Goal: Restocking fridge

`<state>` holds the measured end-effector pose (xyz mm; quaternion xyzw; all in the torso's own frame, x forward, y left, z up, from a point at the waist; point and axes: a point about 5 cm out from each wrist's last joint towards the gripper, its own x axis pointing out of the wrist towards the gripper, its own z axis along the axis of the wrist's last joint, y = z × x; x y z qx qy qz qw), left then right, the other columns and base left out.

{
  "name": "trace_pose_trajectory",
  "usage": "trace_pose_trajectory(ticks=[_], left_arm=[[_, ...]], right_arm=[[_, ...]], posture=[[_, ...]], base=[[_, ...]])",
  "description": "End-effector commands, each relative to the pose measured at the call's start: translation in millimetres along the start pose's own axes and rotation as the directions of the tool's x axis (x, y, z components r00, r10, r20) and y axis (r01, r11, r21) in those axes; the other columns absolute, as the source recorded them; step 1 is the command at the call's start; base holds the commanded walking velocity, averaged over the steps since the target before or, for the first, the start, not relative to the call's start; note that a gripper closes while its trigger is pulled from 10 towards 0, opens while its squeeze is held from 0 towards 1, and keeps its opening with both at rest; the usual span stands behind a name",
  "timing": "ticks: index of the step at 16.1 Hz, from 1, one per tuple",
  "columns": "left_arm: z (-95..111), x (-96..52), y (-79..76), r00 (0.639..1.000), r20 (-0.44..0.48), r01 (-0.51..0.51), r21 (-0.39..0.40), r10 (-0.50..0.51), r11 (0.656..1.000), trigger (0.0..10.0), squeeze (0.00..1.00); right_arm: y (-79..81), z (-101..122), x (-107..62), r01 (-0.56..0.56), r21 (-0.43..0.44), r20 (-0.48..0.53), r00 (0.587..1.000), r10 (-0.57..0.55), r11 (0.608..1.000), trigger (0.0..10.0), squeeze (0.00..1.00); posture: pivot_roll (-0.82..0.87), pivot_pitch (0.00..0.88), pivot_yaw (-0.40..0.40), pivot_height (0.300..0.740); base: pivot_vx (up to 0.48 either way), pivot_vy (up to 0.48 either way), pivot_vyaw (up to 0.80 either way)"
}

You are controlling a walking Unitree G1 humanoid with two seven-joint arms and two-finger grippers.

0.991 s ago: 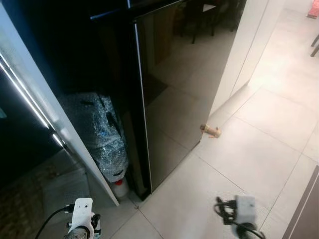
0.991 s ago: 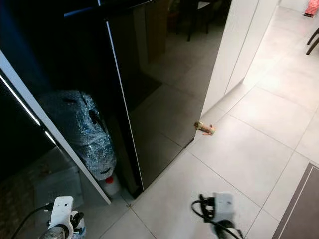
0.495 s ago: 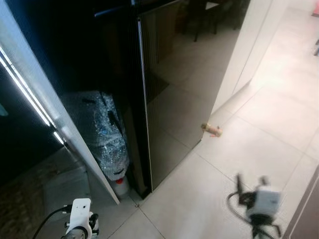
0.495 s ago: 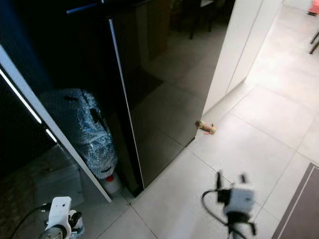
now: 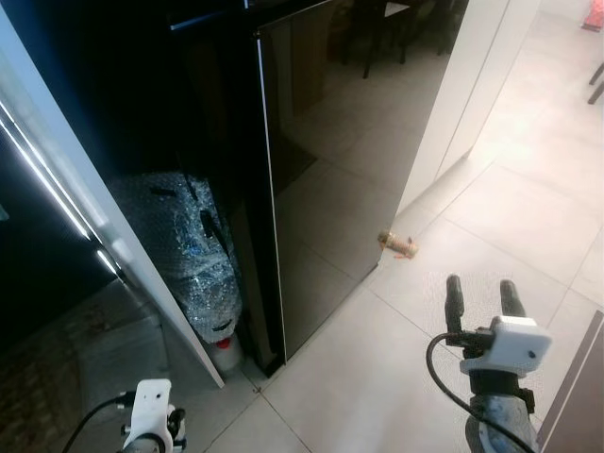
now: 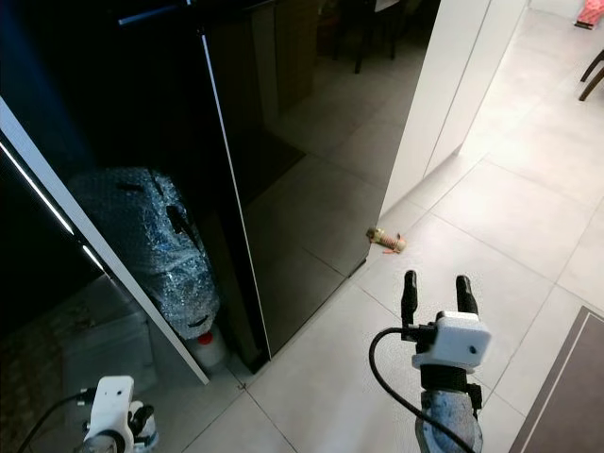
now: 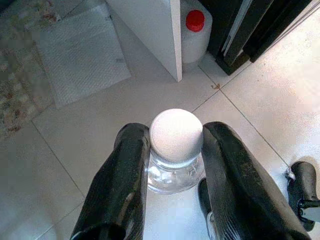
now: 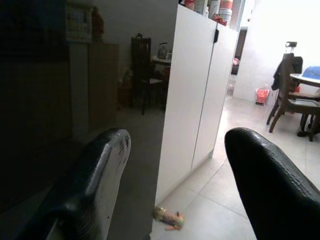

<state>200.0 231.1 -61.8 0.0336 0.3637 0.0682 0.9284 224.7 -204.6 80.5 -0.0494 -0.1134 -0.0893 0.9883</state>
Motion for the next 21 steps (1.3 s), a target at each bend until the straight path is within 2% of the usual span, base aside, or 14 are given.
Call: trace_pose_trajectory(ticks=[1,4,6,8,9,10,11,12,13,15,18,19,21], left_arm=[[-2.2,-1.7,6.7,1.0,0.002,-0.012,-0.002,0.012,1.0,10.0,0.0],[-4.5,-2.2,5.6,1.0,-0.005,-0.012,-0.004,0.012,1.0,10.0,0.0],[-4.8,-2.1,3.7,1.0,-0.006,-0.009,-0.005,0.009,1.0,10.0,0.0],[-4.7,-1.4,-0.4,1.0,-0.013,-0.003,-0.006,0.002,1.0,10.0,0.0],[-5.3,-1.4,-1.3,1.0,-0.018,-0.003,-0.008,0.003,1.0,10.0,0.0],[-5.3,-1.0,-2.1,1.0,-0.023,-0.007,-0.016,0.006,1.0,10.0,0.0],[-4.4,-0.5,-3.1,1.0,-0.024,-0.006,-0.018,0.005,1.0,10.0,0.0],[-3.7,-0.1,-4.2,1.0,-0.025,-0.003,-0.02,0.003,1.0,10.0,0.0],[-3.3,0.1,-4.7,1.0,-0.025,-0.002,-0.02,0.002,1.0,10.0,0.0],[-2.3,0.5,-5.0,1.0,-0.023,-0.001,-0.02,0.0,1.0,10.0,0.0],[-1.8,0.8,-3.7,1.0,-0.027,-0.002,-0.02,0.001,1.0,10.0,0.0],[-3.4,0.4,-3.4,0.999,-0.034,0.0,-0.019,0.0,1.0,10.0,0.0],[-4.8,0.1,-2.8,0.999,-0.044,-0.004,-0.025,0.003,1.0,10.0,0.0]], right_arm=[[-2.4,3.6,-2.5,0.012,-0.006,-0.007,1.0,-0.012,1.0,10.0,0.0],[-2.0,15.7,-4.6,0.008,-0.038,0.012,1.0,-0.007,0.999,10.0,0.0],[-2.2,9.9,-5.5,0.006,-0.038,-0.024,1.0,-0.007,0.999,10.0,0.0],[-2.7,-34.2,-14.6,-0.035,-0.05,-0.216,0.976,0.024,0.998,10.0,0.0],[-2.0,-57.2,-22.9,-0.063,-0.063,-0.322,0.946,0.039,0.996,10.0,0.0],[-6.7,-88.3,-39.8,-0.066,-0.085,-0.484,0.875,0.017,0.994,10.0,0.0],[-11.4,-105.5,-52.4,-0.028,-0.069,-0.589,0.808,-0.018,0.997,10.0,0.0],[-13.5,-122.9,-71.9,-0.046,-0.071,-0.705,0.709,-0.017,0.996,10.0,0.0],[-14.4,-127.5,-79.2,-0.066,-0.079,-0.739,0.674,-0.014,0.995,10.0,0.0],[-22.4,-139.3,-103.5,-0.06,-0.081,-0.82,0.571,-0.032,0.995,10.0,0.0],[-31.0,-145.6,-118.8,0.034,-0.058,-0.865,0.497,-0.067,0.998,10.0,0.0],[-26.6,-147.8,-122.6,0.038,-0.015,-0.884,0.467,-0.031,0.999,10.0,0.0],[-22.1,-148.8,-123.1,0.034,0.028,-0.89,0.456,0.01,0.999,10.0,0.0]], posture=[[-0.12,0.032,0.019,0.74],[-0.12,0.019,0.011,0.74],[-0.12,0.02,0.007,0.74],[-0.13,0.03,0.003,0.74],[-0.12,0.034,-0.003,0.74],[-0.12,0.038,-0.007,0.74],[-0.13,0.041,-0.007,0.74],[-0.13,0.041,-0.004,0.74],[-0.12,0.044,-0.004,0.74],[-0.12,0.048,-0.002,0.74],[-0.12,0.058,0.004,0.74],[-0.12,0.061,0.007,0.74],[-0.12,0.062,0.008,0.74]], base=[[0.0,0.0,0.0],[0.0,0.0,0.0],[0.0,0.0,0.0],[0.0,0.0,0.0],[0.0,0.0,0.0],[0.0,0.0,0.0],[0.0,0.0,0.0],[0.0,0.0,0.0],[0.0,0.0,0.0],[0.0,0.0,0.0],[0.0,0.0,0.0],[0.0,0.0,0.0],[0.0,0.0,0.0]])
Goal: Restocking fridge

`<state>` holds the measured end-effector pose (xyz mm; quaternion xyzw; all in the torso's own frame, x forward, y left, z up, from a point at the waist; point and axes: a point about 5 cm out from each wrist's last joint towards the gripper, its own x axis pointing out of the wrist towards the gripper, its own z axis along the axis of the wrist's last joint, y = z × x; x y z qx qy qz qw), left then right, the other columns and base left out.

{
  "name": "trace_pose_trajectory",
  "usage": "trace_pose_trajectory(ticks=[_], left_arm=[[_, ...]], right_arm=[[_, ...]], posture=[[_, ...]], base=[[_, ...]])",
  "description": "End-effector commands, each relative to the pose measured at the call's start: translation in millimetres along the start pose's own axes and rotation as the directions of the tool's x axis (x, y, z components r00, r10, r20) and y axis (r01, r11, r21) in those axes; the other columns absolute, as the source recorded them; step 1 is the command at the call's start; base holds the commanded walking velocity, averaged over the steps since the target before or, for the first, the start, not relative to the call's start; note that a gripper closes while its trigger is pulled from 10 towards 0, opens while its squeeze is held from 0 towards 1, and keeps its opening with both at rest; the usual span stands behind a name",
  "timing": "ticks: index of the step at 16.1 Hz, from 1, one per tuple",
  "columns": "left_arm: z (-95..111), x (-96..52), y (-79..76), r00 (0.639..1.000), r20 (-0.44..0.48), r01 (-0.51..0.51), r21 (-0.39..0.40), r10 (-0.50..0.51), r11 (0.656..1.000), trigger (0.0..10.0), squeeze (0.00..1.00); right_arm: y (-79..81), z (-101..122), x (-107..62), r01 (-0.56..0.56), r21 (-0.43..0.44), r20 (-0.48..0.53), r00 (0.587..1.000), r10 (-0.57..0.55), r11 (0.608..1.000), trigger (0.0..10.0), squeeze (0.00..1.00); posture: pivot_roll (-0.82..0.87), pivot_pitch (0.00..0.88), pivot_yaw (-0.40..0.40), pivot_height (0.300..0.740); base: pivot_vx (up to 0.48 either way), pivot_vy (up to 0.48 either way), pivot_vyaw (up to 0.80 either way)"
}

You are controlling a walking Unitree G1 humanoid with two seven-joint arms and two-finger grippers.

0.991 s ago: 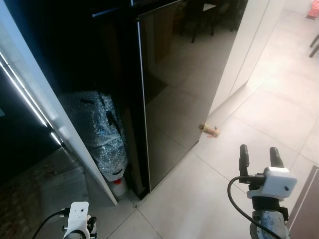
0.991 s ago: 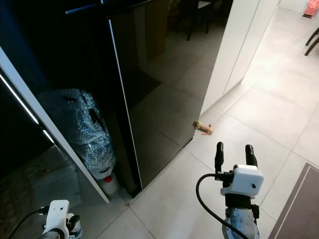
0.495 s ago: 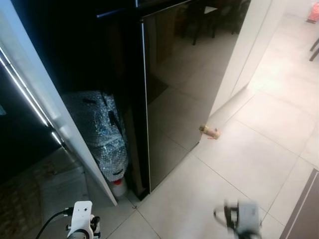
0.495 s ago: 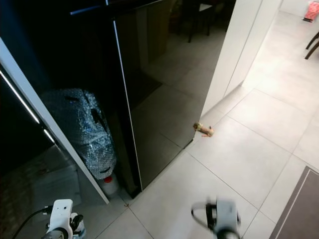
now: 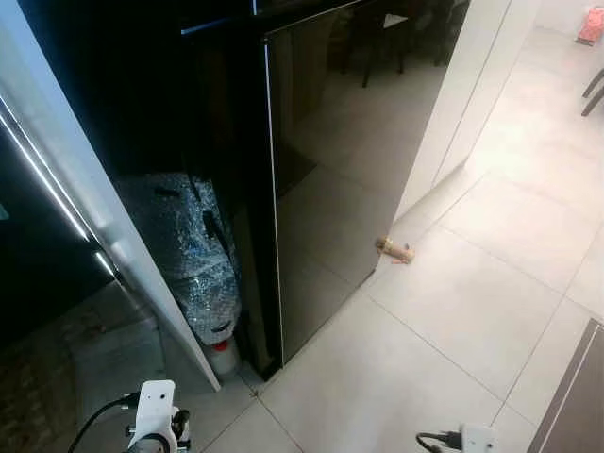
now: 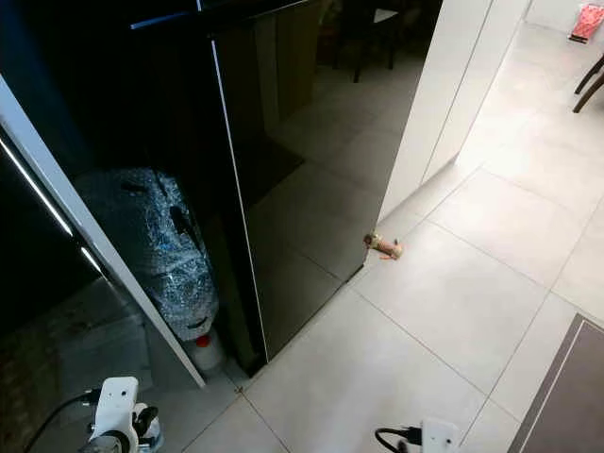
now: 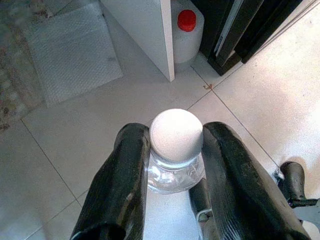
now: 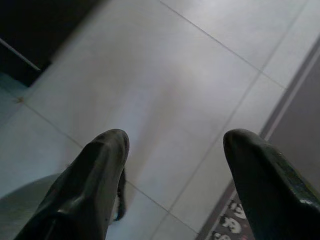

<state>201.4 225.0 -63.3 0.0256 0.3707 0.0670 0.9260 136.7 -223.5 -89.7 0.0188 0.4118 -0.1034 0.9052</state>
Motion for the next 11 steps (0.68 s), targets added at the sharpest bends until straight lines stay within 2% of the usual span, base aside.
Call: trace_pose_trajectory(ticks=[1,7,11], left_arm=[[-5.0,-1.0,3.8,0.999,-0.03,-0.013,-0.016,0.013,1.0,10.0,0.0],[-8.4,-1.9,6.6,0.999,-0.049,-0.018,-0.016,0.017,1.0,10.0,0.0],[-10.7,-2.7,8.6,0.998,-0.06,-0.023,-0.016,0.022,1.0,10.0,0.0]], right_arm=[[2.2,-2.5,-0.1,-0.016,0.023,-0.017,1.0,0.016,1.0,10.0,0.0],[19.5,-6.9,0.6,-0.06,0.054,-0.045,0.997,0.063,0.997,10.0,0.0],[21.1,-10.2,-0.2,-0.061,0.059,-0.062,0.996,0.065,0.996,10.0,0.0]], posture=[[-0.12,0.063,0.007,0.74],[-0.11,0.066,0.01,0.74],[-0.1,0.067,0.013,0.74]], base=[[0.0,0.0,0.0],[0.0,0.04,0.0],[0.0,0.273,0.0]])
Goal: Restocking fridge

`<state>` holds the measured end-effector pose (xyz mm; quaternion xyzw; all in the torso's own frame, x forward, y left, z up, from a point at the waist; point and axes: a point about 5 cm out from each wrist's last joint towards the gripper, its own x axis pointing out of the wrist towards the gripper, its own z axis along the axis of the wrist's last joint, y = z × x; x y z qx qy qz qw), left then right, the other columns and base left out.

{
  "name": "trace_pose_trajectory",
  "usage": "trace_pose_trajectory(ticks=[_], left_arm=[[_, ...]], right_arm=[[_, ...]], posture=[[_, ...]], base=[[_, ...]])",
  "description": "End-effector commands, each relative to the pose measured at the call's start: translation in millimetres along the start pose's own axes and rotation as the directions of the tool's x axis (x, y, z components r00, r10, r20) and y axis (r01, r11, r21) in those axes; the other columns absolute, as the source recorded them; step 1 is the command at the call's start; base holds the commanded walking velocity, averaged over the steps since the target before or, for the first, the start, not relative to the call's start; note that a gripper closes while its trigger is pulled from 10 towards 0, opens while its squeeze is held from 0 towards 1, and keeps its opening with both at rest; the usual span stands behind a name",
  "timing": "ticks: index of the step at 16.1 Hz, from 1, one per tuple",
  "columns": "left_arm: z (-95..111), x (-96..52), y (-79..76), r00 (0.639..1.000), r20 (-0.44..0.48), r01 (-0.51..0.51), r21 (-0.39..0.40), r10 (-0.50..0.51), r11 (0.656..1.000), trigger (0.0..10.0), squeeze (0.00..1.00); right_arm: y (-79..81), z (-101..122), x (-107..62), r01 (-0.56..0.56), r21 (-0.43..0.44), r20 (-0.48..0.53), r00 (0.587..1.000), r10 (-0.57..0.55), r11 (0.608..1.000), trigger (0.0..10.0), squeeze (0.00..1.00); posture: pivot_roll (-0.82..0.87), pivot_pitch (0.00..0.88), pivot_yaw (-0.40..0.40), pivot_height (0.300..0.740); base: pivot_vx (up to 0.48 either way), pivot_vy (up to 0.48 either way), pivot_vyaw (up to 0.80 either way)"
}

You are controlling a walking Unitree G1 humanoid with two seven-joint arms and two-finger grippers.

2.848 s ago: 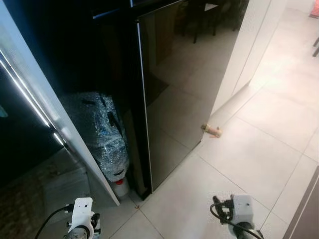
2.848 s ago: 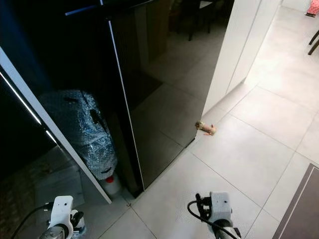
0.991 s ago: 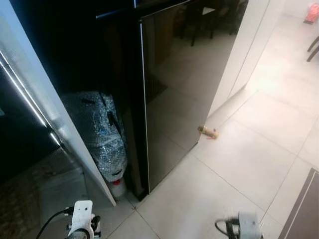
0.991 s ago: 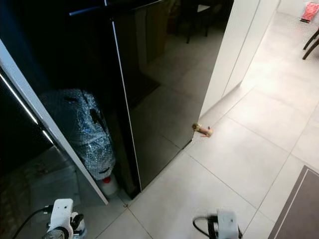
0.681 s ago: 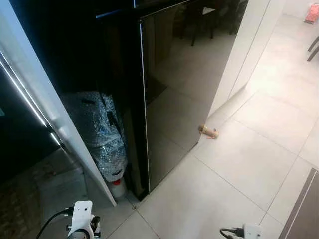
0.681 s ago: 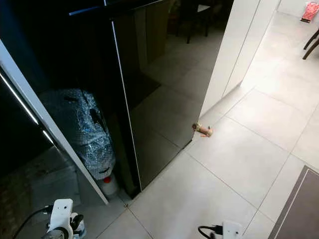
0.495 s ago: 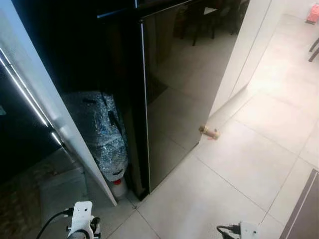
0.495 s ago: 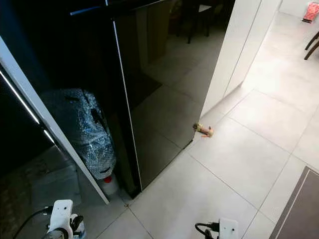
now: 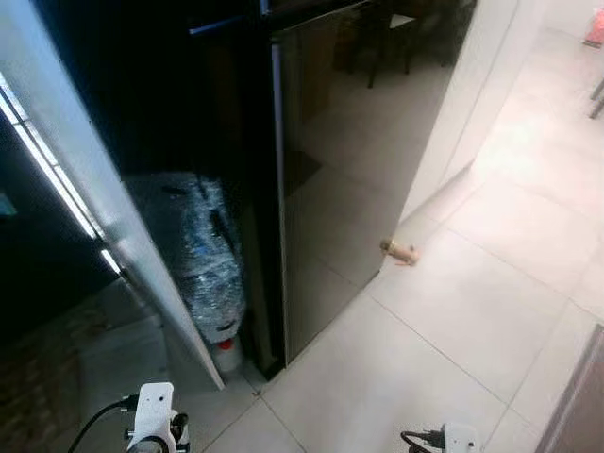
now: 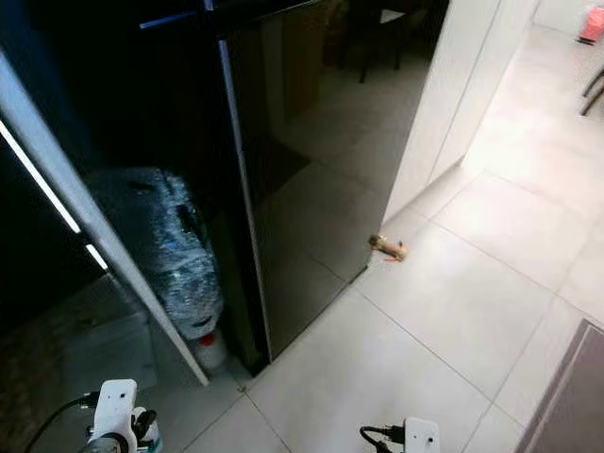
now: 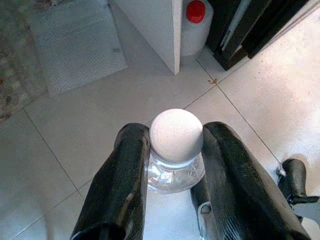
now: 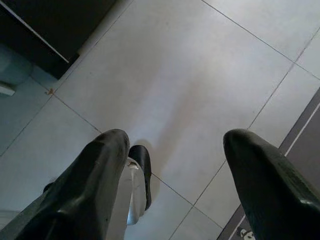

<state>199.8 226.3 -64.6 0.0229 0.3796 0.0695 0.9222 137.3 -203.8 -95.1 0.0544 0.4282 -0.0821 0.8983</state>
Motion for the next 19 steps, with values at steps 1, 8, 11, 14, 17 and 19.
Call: trace_pose_trajectory(ticks=[1,8,11,14,17,19], left_arm=[[-9.2,-2.5,7.7,0.999,-0.042,-0.019,-0.01,0.019,1.0,10.0,0.0],[-10.6,-2.6,6.4,0.999,-0.052,-0.016,-0.005,0.015,1.0,10.0,0.0],[-11.0,-2.7,7.3,0.998,-0.056,-0.017,-0.004,0.017,1.0,10.0,0.0],[-11.3,-2.8,7.5,0.998,-0.058,-0.016,-0.005,0.015,1.0,10.0,0.0],[-11.1,-2.6,6.8,0.998,-0.059,-0.014,-0.005,0.014,1.0,10.0,0.0],[-11.2,-2.6,6.6,0.998,-0.06,-0.015,-0.004,0.015,1.0,10.0,0.0]], right_arm=[[1.0,-5.4,-1.1,0.006,0.016,-0.024,1.0,-0.006,1.0,10.0,0.0],[-0.4,-11.3,-2.7,0.01,0.031,-0.052,0.999,-0.008,0.999,10.0,0.0],[1.8,-10.1,-2.2,0.004,0.028,-0.045,0.999,-0.003,1.0,10.0,0.0],[2.9,-10.3,-2.0,0.002,0.027,-0.048,0.999,-0.001,1.0,10.0,0.0],[4.1,-10.6,-1.7,0.0,0.025,-0.057,0.998,0.001,1.0,10.0,0.0],[4.7,-9.6,-1.3,-0.002,0.019,-0.055,0.998,0.003,1.0,10.0,0.0]], posture=[[-0.1,0.067,0.014,0.74],[-0.1,0.066,0.017,0.74],[-0.1,0.065,0.018,0.74],[-0.1,0.063,0.017,0.74],[-0.09,0.064,0.016,0.74],[-0.09,0.063,0.017,0.74]], base=[[0.0,0.296,0.0],[0.0,0.299,-0.44],[0.0,0.3,0.0],[0.0,0.296,0.0],[0.0,0.296,-0.46],[0.0,0.3,-0.61]])
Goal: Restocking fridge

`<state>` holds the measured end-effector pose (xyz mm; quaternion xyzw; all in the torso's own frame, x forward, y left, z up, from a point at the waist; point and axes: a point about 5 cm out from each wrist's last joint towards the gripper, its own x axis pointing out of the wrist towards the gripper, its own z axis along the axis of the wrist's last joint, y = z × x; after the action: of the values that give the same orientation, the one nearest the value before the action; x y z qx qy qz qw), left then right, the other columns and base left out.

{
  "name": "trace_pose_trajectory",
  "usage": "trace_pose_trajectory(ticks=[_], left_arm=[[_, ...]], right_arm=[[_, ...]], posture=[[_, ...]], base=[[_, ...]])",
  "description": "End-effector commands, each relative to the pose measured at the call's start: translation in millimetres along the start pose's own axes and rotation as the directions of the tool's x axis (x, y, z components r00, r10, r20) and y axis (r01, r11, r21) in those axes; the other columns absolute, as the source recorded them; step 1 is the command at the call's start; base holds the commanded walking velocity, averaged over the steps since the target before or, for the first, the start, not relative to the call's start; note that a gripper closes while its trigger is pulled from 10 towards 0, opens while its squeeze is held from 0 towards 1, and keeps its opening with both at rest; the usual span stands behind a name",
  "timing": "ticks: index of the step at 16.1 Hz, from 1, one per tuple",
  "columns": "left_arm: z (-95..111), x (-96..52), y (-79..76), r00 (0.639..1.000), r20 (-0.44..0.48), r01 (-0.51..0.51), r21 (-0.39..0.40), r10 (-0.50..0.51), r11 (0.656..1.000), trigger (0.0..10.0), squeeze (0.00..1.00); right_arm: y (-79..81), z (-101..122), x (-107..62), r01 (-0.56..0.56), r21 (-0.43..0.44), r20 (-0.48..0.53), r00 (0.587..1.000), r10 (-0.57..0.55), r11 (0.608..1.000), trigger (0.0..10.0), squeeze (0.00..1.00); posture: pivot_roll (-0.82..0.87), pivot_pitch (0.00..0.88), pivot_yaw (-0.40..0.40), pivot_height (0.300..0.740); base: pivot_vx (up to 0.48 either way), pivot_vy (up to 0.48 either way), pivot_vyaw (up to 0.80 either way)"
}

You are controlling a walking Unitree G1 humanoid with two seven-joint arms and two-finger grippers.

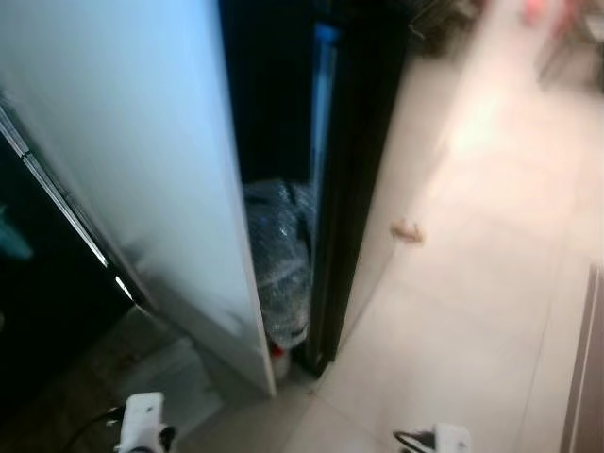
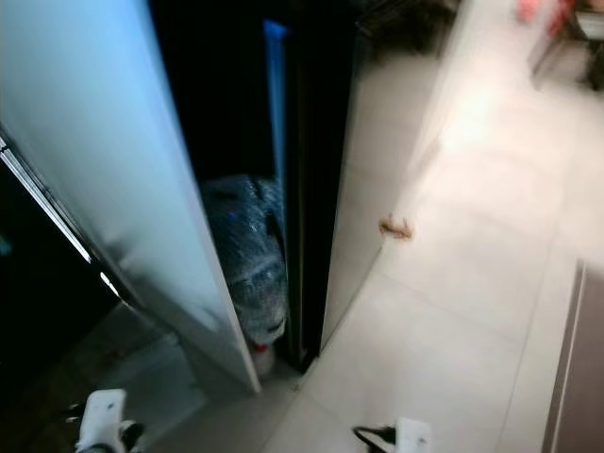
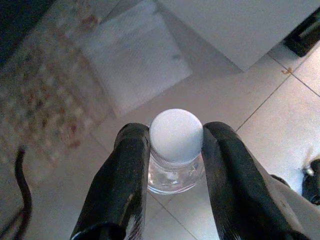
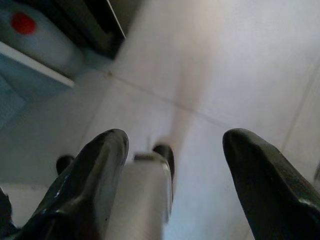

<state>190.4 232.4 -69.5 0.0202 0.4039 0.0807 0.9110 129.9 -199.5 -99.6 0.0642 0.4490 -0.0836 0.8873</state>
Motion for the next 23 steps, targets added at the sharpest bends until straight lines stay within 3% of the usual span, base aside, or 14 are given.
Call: trace_pose_trajectory(ticks=[1,13,18,23], left_arm=[[-1.3,-0.3,-0.1,1.0,-0.006,0.004,0.006,-0.004,1.0,10.0,0.0],[-0.6,0.1,-5.8,1.0,0.0,0.025,0.015,-0.025,1.0,10.0,0.0],[-2.3,0.0,-8.1,0.999,-0.011,0.03,0.009,-0.03,0.999,10.0,0.0],[-5.6,-0.9,-5.8,0.999,-0.021,0.025,0.018,-0.025,1.0,10.0,0.0]], right_arm=[[1.4,-0.1,0.3,-0.001,0.001,-0.004,1.0,0.001,1.0,10.0,0.0],[-16.8,-12.0,-7.3,0.006,-0.011,-0.011,1.0,-0.006,1.0,10.0,0.0],[-3.1,-5.7,-2.6,-0.01,-0.018,-0.006,1.0,0.01,1.0,10.0,0.0],[-1.6,-12.0,-5.0,-0.015,-0.02,-0.011,1.0,0.015,1.0,10.0,0.0]], posture=[[-0.09,0.063,0.017,0.74],[-0.1,0.068,0.018,0.74],[-0.1,0.07,0.018,0.74],[-0.09,0.073,0.018,0.74]], base=[[0.0,0.266,0.0],[0.0,0.0,0.0],[0.0,0.192,0.0],[0.0,0.288,0.0]])
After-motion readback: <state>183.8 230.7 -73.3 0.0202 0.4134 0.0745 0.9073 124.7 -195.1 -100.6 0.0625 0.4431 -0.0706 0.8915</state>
